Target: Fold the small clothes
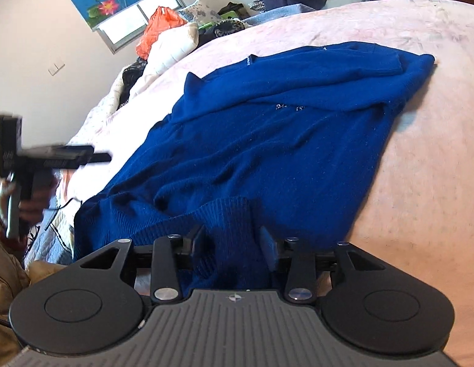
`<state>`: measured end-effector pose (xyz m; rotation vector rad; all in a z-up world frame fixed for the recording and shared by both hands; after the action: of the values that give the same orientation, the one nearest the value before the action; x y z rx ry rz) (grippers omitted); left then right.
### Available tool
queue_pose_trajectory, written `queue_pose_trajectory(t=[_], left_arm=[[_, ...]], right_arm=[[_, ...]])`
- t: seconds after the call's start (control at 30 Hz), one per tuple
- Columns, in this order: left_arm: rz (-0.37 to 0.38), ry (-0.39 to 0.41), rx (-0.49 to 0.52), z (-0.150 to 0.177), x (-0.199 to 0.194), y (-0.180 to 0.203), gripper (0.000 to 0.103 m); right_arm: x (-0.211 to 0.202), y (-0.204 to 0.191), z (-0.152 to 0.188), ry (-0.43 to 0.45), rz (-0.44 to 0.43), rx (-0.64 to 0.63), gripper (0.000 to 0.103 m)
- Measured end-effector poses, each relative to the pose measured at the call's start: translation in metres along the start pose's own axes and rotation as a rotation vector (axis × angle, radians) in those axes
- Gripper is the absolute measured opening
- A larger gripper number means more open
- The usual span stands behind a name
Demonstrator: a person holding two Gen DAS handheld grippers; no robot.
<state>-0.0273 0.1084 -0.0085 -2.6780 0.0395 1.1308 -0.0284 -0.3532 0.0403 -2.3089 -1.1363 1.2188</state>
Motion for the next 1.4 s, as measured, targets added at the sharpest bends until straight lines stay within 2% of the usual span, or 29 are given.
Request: queue_pose_trajectory(t=[0.17,0.27,0.33,0.4,0.5,0.57,0.6,0.63,0.7,0.73,0.9,1.07,1.17,1.23,1.33,1.4], left_arm=[[0.102,-0.038,0.056,0.033,-0.019,-0.015,0.103],[0.246,-0.111,0.058,0.048,-0.021,-0.016,0.103],[0.376,-0.173,0.057,0.056,-0.019,-0.009,0.103],[0.469,-0.234,0.05,0.064,-0.013,-0.001,0.103],[0.475,-0.319,-0.014,0.075,0.005,0.008,0.099],[0.462,-0.394,-0.058,0.081,0.018,0.01,0.054],[0.462,-0.441,-0.061,0.082,0.024,0.013,0.02],[0.469,-0.473,-0.076,0.083,0.028,0.012,0.012],[0.47,-0.455,-0.111,0.078,0.025,0.01,0.006],[0.461,-0.431,-0.099,0.073,0.021,0.011,0.005],[0.411,-0.218,-0.073,0.03,-0.007,0.013,0.005],[0.377,-0.094,-0.115,-0.011,0.003,0.017,0.005],[0.342,-0.074,-0.127,-0.027,0.024,0.028,0.005],[0.344,-0.078,-0.146,-0.035,0.041,0.035,0.006],[0.33,-0.107,-0.182,-0.043,0.06,0.03,0.008],[0.348,-0.109,-0.221,-0.049,0.065,0.013,0.009]], right_arm=[[0.012,-0.014,-0.002,-0.032,0.005,-0.074,0.047],[0.014,-0.017,-0.002,-0.03,0.001,-0.085,0.036],[0.014,-0.017,-0.002,-0.02,0.012,-0.081,0.027],[0.012,-0.017,0.0,-0.009,0.018,-0.072,0.024],[0.01,-0.014,0.003,0.009,0.014,-0.051,0.023],[0.009,-0.012,0.005,0.023,0.01,-0.036,0.023],[0.009,-0.011,0.006,0.03,0.012,-0.03,0.022],[0.008,-0.011,0.006,0.039,0.016,-0.026,0.02],[0.004,-0.013,0.006,0.066,0.015,-0.021,0.018],[0.001,-0.013,0.005,0.083,0.012,-0.015,0.017],[-0.014,-0.017,-0.007,0.163,0.027,-0.016,0.015],[-0.025,-0.008,-0.021,0.255,0.082,0.001,0.014],[-0.021,0.011,-0.027,0.281,0.124,0.064,0.014],[-0.01,0.024,-0.028,0.255,0.15,0.1,0.015],[0.006,0.036,-0.026,0.22,0.171,0.136,0.015],[0.01,0.041,-0.023,0.222,0.173,0.156,0.016]])
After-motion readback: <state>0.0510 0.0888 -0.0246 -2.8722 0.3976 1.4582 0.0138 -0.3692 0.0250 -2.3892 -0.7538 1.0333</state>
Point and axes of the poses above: each gripper's, at about its wrist camera, not at the fingertips, and x roughly the way its jaws point, y to its right, z to its underside, the point moved 3 cm from there along x, roughly the way its jaws point, and after that the axes turned 9 degrees about -z, right-handed, at the moved point
